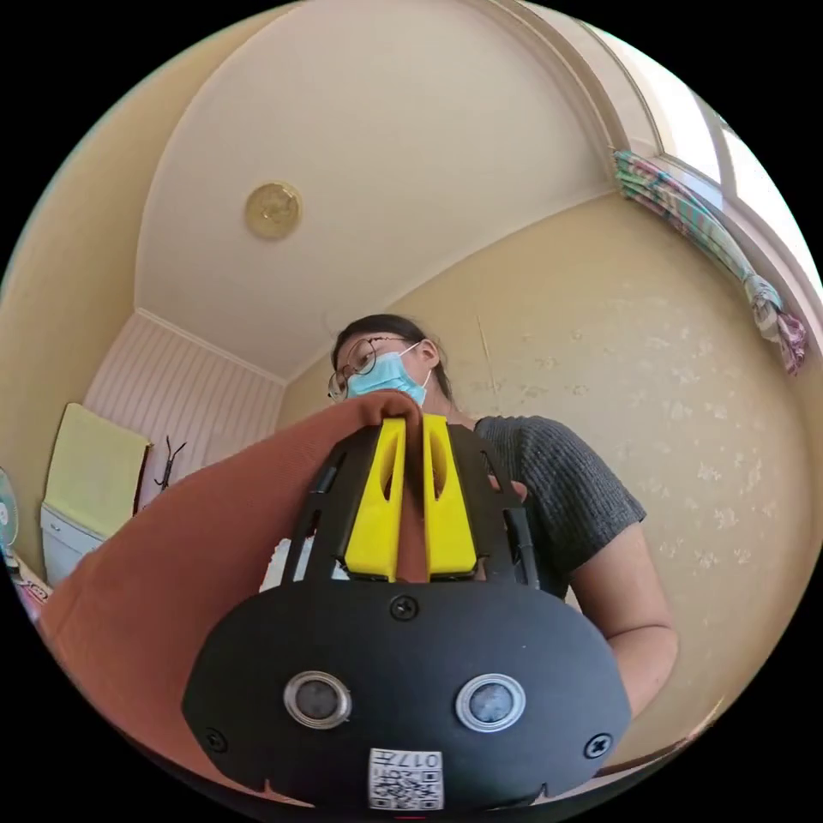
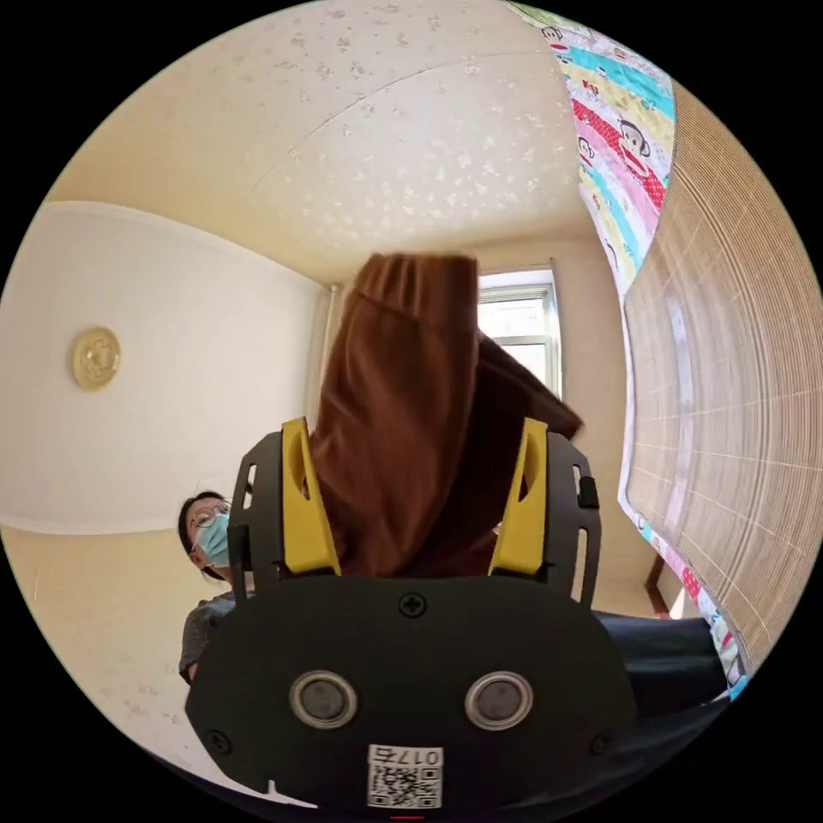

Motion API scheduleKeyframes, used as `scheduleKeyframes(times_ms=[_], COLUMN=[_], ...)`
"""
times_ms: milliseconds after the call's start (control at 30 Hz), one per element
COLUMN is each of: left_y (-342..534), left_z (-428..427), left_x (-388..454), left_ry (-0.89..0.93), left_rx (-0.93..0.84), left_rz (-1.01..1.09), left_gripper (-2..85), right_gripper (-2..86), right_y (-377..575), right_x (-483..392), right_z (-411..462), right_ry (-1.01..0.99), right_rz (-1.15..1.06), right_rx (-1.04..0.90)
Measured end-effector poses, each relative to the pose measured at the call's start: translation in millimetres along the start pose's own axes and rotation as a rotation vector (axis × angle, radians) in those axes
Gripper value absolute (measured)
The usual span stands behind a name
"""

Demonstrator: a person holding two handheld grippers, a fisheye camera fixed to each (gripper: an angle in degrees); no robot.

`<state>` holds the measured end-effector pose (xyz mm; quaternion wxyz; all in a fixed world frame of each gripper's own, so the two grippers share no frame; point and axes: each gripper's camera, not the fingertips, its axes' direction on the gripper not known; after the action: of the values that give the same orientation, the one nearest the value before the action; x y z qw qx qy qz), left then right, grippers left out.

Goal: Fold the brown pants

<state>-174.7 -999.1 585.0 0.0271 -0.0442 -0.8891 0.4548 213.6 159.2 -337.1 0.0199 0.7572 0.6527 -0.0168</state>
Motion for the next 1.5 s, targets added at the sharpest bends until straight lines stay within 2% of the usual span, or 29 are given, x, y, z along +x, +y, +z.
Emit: scheduleKeyframes(times_ms=[33, 100, 133, 200, 300, 400, 467, 500, 567, 700, 733, 767, 800, 867, 933, 1000, 1067, 1100, 1200, 1233, 1300, 1367, 1500], left_y=[19, 46, 63, 81, 99, 118, 142, 150, 189, 270, 297, 321, 331, 354, 356, 351, 343, 341, 344, 350, 358, 374, 385], left_z=[14, 27, 29, 26, 16, 5, -5, -8, -19, -26, -33, -42, -46, -46, -30, -1, 40, 47, 57, 54, 43, 31, 15], left_x=[-17, -36, -42, -37, -14, 0, 6, 5, -14, -86, -111, -131, -138, -152, -156, -168, -190, -194, -212, -222, -229, -225, -204], left_ry=[0.071, 0.128, 0.144, 0.104, -0.079, -0.398, -0.816, -0.929, -1.307, -1.601, -1.748, -1.863, -1.89, -1.829, -1.784, -1.738, -1.627, -1.616, -1.547, -1.454, -1.322, -1.196, -1.082], left_rx=[0.043, 0.09, 0.12, 0.136, 0.045, -0.133, -0.262, -0.287, -0.405, -0.583, -0.613, -0.587, -0.554, -0.383, -0.309, -0.369, -0.535, -0.551, -0.574, -0.605, -0.585, -0.485, -0.304], left_rz=[0.008, 0.023, 0.032, 0.061, 0.042, -0.135, -0.322, -0.377, -0.544, -0.753, -0.86, -0.959, -0.981, -0.924, -0.8, -0.637, -0.452, -0.424, -0.304, -0.305, -0.363, -0.395, -0.388], left_gripper=[2.7, 2.7, 2.7, 2.7, 3.0, 3.4, 3.9, 4.0, 4.1, 4.4, 4.8, 5.4, 5.7, 6.1, 7.2, 9.2, 14.3, 15.7, 14.4, 11.9, 7.5, 3.2, 1.1], right_gripper=[18.4, 12.7, 10.3, 8.2, 7.5, 7.4, 7.4, 7.4, 7.4, 7.3, 7.2, 7.1, 6.9, 6.7, 6.2, 5.8, 5.5, 5.4, 5.4, 5.5, 5.8, 6.2, 6.0], right_y=[2, 12, 19, 30, 37, 40, 48, 55, 65, 95, 108, 115, 130, 152, 183, 206, 220, 230, 256, 267, 280, 294, 351], right_x=[12, 26, 27, 19, -8, -55, -86, -105, -126, -144, -145, -145, -143, -135, -112, -87, -59, -40, 3, 13, 22, 30, 22], right_z=[-6, -16, -20, -35, -60, -79, -81, -79, -69, -35, -22, -15, -1, 25, 66, 89, 103, 108, 109, 102, 86, 70, 16], right_ry=[-0.136, -0.266, -0.239, -0.231, -0.368, -0.373, -0.312, -0.25, -0.164, 0.04, 0.14, 0.195, 0.312, 0.519, 0.795, 0.88, 0.893, 0.886, 0.856, 0.879, 0.88, 0.856, 0.759], right_rz=[-0.002, -0.002, -0.001, -0.046, -0.212, -0.436, -0.577, -0.667, -0.77, -0.885, -0.909, -0.923, -0.946, -0.973, -1.028, -1.062, -1.028, -1.022, -0.971, -0.969, -0.957, -0.935, -1.073], right_rx=[0.021, 0.054, 0.039, 0.065, 0.09, 0.1, 0.095, 0.08, 0.027, -0.073, -0.089, -0.096, -0.115, -0.163, -0.274, -0.355, -0.44, -0.497, -0.58, -0.554, -0.548, -0.568, -0.551])
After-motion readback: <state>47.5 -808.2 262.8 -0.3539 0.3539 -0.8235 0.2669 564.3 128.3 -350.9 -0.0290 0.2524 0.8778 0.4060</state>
